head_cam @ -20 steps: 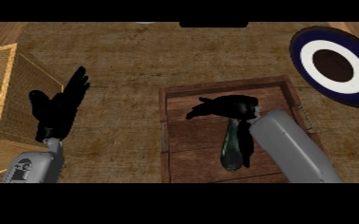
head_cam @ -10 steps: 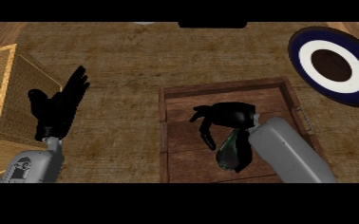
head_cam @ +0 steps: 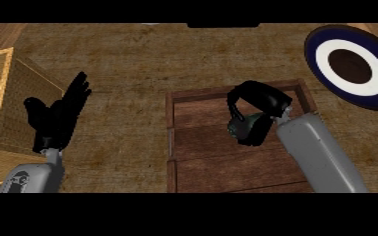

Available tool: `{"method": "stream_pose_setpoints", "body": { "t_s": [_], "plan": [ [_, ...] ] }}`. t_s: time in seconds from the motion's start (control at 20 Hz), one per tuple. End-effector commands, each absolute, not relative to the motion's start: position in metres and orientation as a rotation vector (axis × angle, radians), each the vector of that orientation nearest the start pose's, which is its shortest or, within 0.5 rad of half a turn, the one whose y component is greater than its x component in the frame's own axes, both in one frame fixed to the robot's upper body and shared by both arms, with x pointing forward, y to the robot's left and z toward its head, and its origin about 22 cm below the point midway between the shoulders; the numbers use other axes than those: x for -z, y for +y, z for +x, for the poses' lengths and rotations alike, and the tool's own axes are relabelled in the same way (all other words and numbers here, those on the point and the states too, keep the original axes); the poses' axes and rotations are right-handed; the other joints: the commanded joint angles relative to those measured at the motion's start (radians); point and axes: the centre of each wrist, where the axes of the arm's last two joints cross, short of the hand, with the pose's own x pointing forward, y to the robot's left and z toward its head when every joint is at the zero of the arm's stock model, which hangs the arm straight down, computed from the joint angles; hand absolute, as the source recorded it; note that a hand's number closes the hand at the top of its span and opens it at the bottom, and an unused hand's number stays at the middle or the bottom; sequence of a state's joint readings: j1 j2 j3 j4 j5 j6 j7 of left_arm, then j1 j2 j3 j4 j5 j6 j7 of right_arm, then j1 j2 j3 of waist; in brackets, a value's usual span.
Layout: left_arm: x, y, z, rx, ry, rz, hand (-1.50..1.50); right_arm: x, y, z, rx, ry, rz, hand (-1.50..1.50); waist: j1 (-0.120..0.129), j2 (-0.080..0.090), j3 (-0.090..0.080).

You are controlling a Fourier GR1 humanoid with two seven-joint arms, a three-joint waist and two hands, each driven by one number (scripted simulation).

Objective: Pick the eggplant from the tray and place it in the plate

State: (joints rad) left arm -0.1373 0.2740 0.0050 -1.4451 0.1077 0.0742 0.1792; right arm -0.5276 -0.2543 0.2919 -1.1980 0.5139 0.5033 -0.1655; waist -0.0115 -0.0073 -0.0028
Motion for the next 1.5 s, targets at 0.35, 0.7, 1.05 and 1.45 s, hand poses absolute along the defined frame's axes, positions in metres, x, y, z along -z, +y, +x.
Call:
{"method": "stream_pose_setpoints", "body": {
  "t_s": [0.35,0.7,1.05,1.45],
  "plan": [
    [-0.018,0.298,0.270,0.083,-1.397,0.191,0.00,-0.179,-0.260,0.386,-0.524,-1.632,-1.013,1.50,0.000,-0.001,0.001],
    [-0.019,0.272,0.284,0.063,-1.407,0.184,0.00,-0.186,-0.291,0.378,-0.222,-1.537,-1.219,1.50,0.003,0.007,0.003],
    [-0.009,0.286,0.291,0.081,-1.400,0.171,0.00,-0.184,-0.366,0.385,-0.049,-1.446,-1.177,1.50,0.014,0.013,0.003],
    [-0.025,0.285,0.297,0.086,-1.427,0.162,0.00,-0.146,-0.441,0.373,-0.014,-1.357,-1.214,1.50,0.022,0.015,0.004]
  ]
}}
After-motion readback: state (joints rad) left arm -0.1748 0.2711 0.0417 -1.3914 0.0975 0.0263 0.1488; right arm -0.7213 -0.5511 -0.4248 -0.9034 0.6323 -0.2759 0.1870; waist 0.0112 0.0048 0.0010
